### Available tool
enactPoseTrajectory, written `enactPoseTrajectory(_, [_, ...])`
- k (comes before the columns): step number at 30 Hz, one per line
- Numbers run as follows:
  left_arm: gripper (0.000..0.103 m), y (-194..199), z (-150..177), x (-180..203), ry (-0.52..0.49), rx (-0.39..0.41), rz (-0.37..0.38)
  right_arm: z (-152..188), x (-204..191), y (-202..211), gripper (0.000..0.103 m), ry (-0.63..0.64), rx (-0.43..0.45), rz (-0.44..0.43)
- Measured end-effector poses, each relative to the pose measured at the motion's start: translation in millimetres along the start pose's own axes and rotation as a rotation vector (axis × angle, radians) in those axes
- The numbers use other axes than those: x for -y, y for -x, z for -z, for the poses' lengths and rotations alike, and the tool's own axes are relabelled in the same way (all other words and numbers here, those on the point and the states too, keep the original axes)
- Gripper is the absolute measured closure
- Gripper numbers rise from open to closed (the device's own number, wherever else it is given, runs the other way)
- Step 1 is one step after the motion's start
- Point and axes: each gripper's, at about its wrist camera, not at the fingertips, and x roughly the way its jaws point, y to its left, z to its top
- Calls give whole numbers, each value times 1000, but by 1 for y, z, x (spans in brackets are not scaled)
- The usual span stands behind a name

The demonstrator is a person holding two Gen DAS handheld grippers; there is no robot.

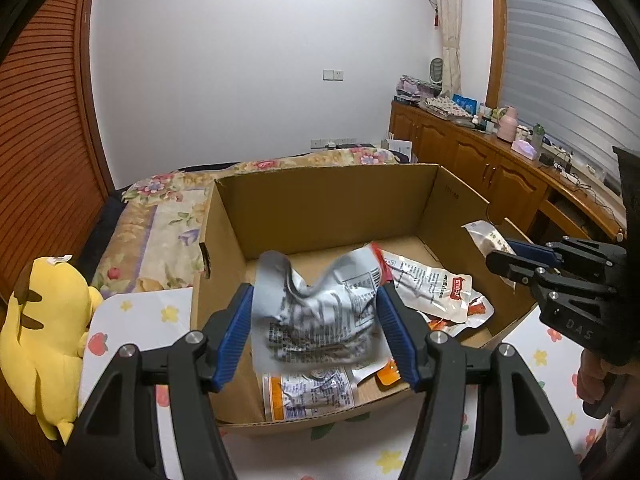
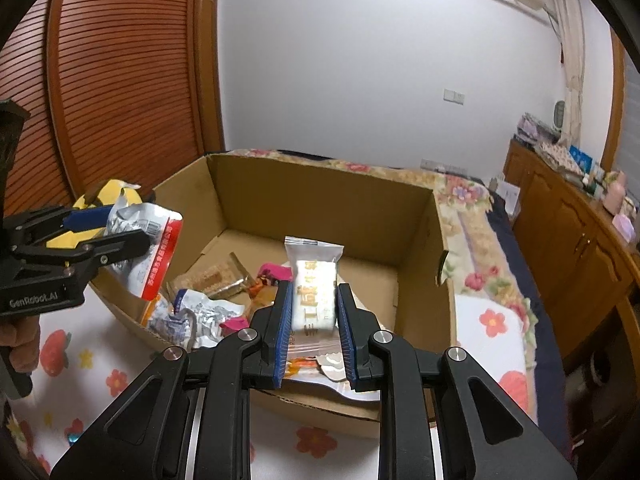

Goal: Organize snacks
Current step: 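Open the left tool to drop the sachet while the right tool releases the cake bar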

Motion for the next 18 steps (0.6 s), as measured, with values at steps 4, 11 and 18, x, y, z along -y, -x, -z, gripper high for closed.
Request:
enactPoseTrajectory(4, [41, 1, 1, -1, 8, 4, -6, 0, -3, -5, 83, 3, -14, 4])
enactPoseTrajectory(11, [32, 9, 4, 1, -1, 22, -4, 0, -6, -14, 82, 2, -30, 0])
enactPoseTrajectory(18, [26, 19, 9, 4, -15, 44, 2, 3, -5, -15, 81, 0, -29, -9])
